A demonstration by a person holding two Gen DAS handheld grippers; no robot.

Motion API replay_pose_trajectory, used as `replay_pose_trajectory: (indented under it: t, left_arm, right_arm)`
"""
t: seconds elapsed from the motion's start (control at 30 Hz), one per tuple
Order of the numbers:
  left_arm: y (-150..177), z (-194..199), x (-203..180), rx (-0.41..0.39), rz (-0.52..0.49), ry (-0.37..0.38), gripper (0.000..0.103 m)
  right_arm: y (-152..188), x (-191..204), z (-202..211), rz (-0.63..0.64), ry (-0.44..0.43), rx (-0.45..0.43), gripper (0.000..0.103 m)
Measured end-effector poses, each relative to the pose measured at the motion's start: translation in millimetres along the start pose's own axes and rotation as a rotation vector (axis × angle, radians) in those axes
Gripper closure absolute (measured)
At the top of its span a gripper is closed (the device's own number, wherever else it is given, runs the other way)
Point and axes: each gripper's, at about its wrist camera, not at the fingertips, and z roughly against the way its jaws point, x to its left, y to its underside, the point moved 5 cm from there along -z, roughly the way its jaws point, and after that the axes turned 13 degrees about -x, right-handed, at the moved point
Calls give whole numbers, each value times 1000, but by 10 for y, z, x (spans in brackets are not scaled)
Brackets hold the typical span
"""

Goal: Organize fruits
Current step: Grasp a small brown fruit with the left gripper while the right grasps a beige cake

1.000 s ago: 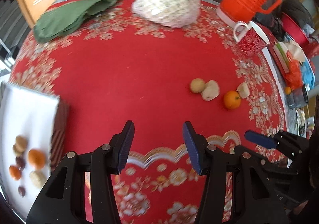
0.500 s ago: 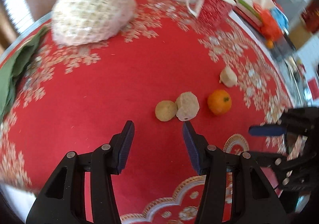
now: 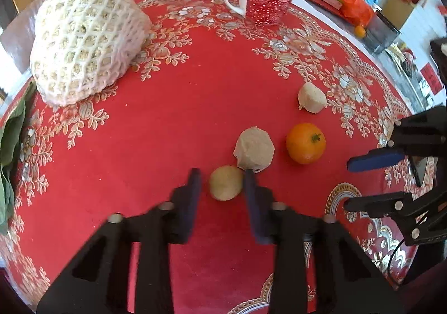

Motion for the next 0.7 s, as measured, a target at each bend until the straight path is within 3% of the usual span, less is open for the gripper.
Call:
replay_pose_trajectory:
  t: [0.2,0.37,0.53,0.7]
  left_arm:
    - [14,92,7,-32,77,9,80]
    - [80,236,75,-19,191,-29,80]
    - [281,423,198,5,359,-71,80]
    - [419,584,195,2,395,-99,80]
  right_arm:
    - [-138,47,-17,11,-17,-27,70]
    - [-394,129,-34,40,-31,-77,70]
    - [-628,194,-278,130,-37,-53,68]
    - [-799,187,-426,218,0,-32,66]
